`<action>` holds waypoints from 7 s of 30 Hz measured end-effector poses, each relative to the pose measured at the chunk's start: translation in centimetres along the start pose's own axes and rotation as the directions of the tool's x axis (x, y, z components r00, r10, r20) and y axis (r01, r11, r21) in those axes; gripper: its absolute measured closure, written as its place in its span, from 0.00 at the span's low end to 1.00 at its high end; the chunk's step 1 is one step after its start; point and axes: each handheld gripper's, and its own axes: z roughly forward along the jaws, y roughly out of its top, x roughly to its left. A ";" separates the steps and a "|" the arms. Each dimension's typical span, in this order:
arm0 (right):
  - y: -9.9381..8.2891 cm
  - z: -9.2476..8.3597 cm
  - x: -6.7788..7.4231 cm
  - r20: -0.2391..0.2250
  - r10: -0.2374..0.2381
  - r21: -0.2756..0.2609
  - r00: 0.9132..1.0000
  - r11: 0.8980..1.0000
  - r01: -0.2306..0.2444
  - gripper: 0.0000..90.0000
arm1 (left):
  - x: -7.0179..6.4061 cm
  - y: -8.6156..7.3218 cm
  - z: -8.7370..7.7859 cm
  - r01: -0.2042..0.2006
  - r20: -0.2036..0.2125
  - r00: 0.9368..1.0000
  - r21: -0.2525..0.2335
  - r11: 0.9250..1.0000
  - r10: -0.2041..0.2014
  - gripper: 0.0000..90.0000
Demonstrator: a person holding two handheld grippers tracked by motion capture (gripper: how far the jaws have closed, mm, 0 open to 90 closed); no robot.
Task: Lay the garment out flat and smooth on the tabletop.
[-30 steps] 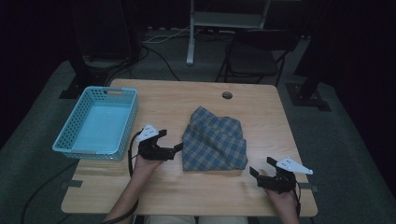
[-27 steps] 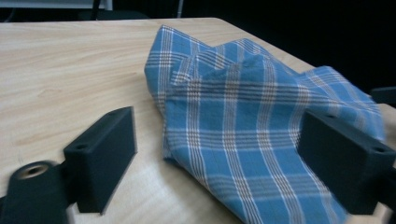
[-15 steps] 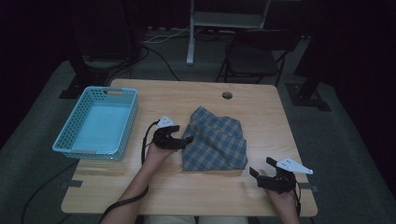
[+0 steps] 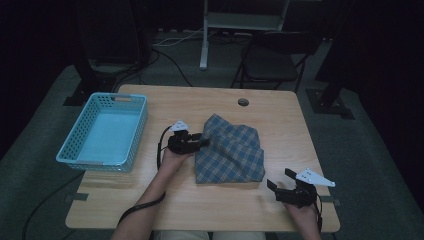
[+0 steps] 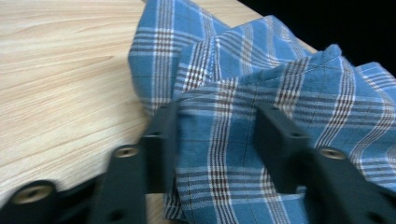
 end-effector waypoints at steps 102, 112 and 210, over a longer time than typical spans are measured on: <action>12.0 6.9 6.4 -0.139 -0.197 -0.011 0.971 0.980 0.197 0.13 | -6.4 -9.5 -13.0 -0.108 0.109 0.987 -0.085 0.991 0.117 0.39; 14.3 10.5 8.5 -0.212 -0.217 0.018 0.953 0.974 0.226 0.15 | -6.3 -9.6 -13.1 -0.097 0.112 0.988 -0.093 0.991 0.107 0.39; 9.9 2.9 -12.3 0.412 0.190 0.071 0.891 0.968 -0.239 0.91 | -6.5 -9.5 -12.9 -0.085 0.075 0.993 -0.069 0.994 0.090 0.39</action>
